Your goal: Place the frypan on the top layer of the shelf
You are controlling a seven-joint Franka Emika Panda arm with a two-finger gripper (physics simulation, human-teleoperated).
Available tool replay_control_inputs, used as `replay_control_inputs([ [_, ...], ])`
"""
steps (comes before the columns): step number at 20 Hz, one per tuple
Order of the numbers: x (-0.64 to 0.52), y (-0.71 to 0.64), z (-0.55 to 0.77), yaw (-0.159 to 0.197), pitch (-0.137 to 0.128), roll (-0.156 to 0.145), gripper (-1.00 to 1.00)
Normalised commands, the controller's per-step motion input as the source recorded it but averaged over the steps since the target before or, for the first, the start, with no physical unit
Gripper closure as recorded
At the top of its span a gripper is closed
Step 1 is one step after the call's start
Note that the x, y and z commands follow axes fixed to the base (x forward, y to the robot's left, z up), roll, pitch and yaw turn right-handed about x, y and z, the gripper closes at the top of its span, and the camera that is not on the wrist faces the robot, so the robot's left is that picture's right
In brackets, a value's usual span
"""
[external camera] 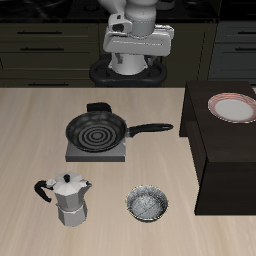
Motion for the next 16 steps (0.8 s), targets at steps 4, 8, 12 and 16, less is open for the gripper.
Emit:
replay_control_inputs([
  [4, 0.06, 0.02, 0.02, -0.145, 0.019, 0.007, -1.0],
  [8, 0.04, 0.08, 0.04, -0.108, -0.001, 0.006, -1.0],
  [12, 0.09, 0.08, -0.1, -0.151, 0.054, 0.026, -1.0],
  [16, 0.04, 0.06, 0.09, -0.148, -0.007, -0.007, -1.0],
])
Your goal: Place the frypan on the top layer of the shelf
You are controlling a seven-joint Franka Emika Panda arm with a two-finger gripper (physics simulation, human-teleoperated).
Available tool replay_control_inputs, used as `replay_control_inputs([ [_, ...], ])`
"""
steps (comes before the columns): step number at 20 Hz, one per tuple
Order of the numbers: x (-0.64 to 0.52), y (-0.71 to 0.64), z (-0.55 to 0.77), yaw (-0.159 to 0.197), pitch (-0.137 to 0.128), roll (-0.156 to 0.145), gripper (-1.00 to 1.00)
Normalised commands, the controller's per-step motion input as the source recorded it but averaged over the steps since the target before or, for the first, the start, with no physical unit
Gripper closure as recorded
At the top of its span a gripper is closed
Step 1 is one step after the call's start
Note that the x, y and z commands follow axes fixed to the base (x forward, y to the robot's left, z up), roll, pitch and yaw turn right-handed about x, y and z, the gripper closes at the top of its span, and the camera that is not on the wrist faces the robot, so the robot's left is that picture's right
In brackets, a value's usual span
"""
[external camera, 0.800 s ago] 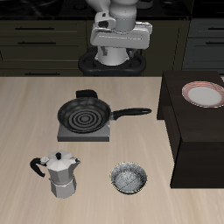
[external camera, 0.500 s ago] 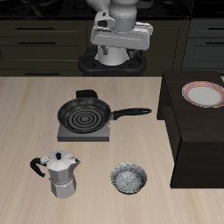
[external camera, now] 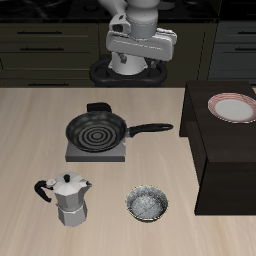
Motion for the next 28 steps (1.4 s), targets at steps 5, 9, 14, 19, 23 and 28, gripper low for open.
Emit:
replay_control_inputs([
  [5, 0.0, 0.05, 0.08, -0.164, 0.003, 0.025, -1.0],
  [9, 0.0, 0.2, -0.03, -0.126, -0.017, 0.024, -1.0],
  [14, 0.06, 0.18, 0.04, -0.13, -0.001, 0.035, -1.0],
  [19, 0.13, 0.06, 0.0, -0.172, 0.02, 0.007, -1.0],
  [23, 0.04, 0.07, 0.03, -0.177, 0.017, 0.04, -1.0],
  [28, 0.01, 0.07, -0.01, -0.136, -0.002, 0.006, -1.0],
])
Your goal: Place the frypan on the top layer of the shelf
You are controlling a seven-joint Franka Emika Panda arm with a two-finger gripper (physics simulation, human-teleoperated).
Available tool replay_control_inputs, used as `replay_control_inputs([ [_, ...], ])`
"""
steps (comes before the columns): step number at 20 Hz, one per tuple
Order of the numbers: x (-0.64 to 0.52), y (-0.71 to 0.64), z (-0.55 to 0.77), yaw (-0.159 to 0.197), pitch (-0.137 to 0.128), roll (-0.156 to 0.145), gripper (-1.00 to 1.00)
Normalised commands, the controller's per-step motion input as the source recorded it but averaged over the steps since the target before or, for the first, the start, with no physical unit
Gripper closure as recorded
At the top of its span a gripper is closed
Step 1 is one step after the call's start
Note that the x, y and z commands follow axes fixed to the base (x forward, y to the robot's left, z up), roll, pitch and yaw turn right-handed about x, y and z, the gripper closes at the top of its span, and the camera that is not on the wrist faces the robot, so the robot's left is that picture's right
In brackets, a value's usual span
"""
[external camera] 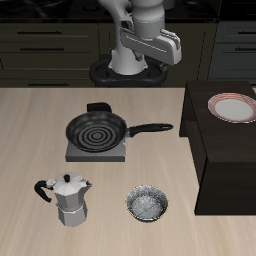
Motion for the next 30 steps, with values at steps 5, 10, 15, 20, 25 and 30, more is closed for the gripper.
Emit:
replay_control_inputs([
  [5, 0.07, -0.06, 0.04, -0.14, -0.005, -0.001, -1.0],
  [10, 0.13, -0.1, -0.06, -0.134, 0.008, -0.003, -1.0],
  [15, 0.05, 0.01, -0.01, -0.116, 0.002, 0.013, -1.0],
  [20, 0.04, 0.13, -0.03, -0.143, 0.01, 0.024, -1.0],
  [25, 0.09, 0.05, -0.1, -0.131, 0.024, -0.002, -1.0],
  [30, 0.08, 0.02, -0.07, -0.059, 0.02, -0.01, -1.0],
])
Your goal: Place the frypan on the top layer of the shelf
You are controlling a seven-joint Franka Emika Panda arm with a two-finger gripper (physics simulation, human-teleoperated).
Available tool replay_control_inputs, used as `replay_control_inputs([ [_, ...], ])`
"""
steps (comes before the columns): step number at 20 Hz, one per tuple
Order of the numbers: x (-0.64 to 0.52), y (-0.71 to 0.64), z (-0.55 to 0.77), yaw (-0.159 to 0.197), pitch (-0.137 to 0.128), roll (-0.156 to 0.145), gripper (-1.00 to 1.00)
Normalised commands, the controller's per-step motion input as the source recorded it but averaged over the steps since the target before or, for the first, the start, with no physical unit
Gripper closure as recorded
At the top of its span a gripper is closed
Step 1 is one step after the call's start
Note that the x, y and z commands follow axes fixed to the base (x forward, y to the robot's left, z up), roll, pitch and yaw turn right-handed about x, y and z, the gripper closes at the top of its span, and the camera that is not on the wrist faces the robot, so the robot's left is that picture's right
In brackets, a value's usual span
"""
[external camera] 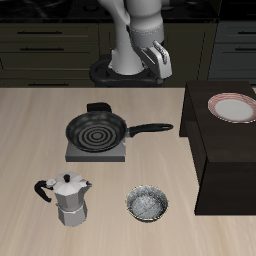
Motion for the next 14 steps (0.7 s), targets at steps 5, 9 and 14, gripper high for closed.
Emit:
replay_control_inputs([
  [5, 0.04, -0.03, -0.01, -0.073, -0.007, -0.039, -1.0],
  [9, 0.04, 0.06, 0.08, -0.107, -0.02, 0.03, -1.0],
  [14, 0.0, 0.23, -0.03, -0.071, 0.019, 0.03, -1.0],
])
